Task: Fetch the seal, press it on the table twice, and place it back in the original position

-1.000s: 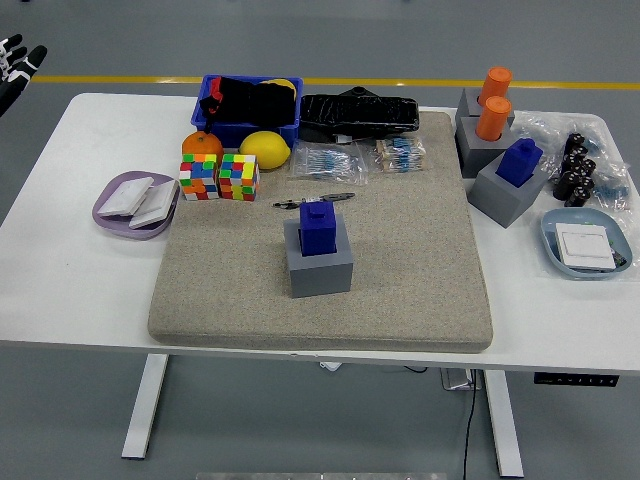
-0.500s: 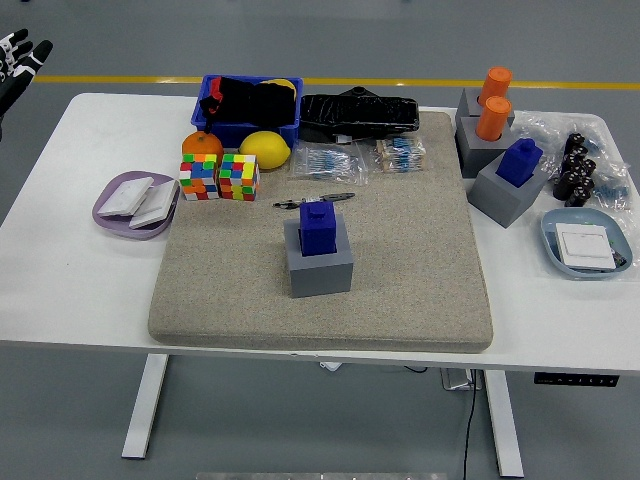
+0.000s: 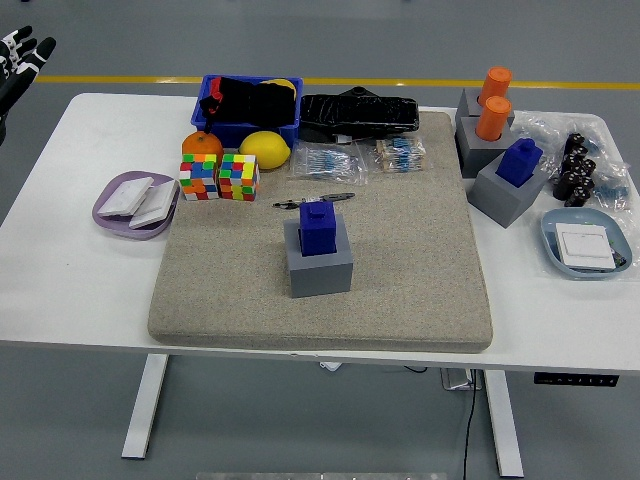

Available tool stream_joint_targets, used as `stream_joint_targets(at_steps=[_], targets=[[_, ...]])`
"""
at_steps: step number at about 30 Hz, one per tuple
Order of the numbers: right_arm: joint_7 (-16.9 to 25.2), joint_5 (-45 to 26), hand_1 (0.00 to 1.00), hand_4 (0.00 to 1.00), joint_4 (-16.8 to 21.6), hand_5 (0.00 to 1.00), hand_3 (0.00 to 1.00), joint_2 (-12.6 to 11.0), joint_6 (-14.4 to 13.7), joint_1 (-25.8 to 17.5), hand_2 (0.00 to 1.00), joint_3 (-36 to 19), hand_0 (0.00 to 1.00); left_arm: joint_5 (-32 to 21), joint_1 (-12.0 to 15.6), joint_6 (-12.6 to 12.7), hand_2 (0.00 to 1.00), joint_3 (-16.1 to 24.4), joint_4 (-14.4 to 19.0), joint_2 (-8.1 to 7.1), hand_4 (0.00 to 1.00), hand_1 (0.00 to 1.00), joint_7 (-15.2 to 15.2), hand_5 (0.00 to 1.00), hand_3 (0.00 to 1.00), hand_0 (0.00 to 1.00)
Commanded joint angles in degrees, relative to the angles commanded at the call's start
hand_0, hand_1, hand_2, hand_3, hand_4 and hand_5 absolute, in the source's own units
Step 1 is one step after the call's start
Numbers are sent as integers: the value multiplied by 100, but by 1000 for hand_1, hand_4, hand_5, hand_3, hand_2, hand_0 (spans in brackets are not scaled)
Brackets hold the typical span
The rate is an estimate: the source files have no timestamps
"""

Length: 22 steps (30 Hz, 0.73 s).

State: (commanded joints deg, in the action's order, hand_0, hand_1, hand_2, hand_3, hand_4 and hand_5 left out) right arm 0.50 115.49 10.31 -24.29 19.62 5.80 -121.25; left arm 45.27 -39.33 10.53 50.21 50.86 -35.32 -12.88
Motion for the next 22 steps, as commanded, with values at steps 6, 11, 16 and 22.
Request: stream_joint_targets(at_steps=[6, 11, 16, 22], targets=[[-5, 20, 802, 998, 0, 835, 782, 8, -7, -1, 789, -28, 907, -1, -9, 2, 998, -8, 2, 0, 961, 998, 4, 833, 998, 998], [-7, 24, 802, 998, 0, 832, 782, 6, -15, -11, 789, -15, 906, 0, 7, -1, 998, -6, 4, -5, 960, 998, 9, 831, 998, 998], [-7, 38, 802, 996, 0, 827, 782, 0, -16, -4, 788, -21, 905, 2, 13, -14, 998, -9, -4, -13, 960, 998, 12, 832, 998, 998], [-4, 32, 802, 996, 0, 827, 782, -12, -16, 2, 788, 4, 905, 4, 2, -11, 998, -17, 5, -21, 960, 998, 12, 832, 998, 998]])
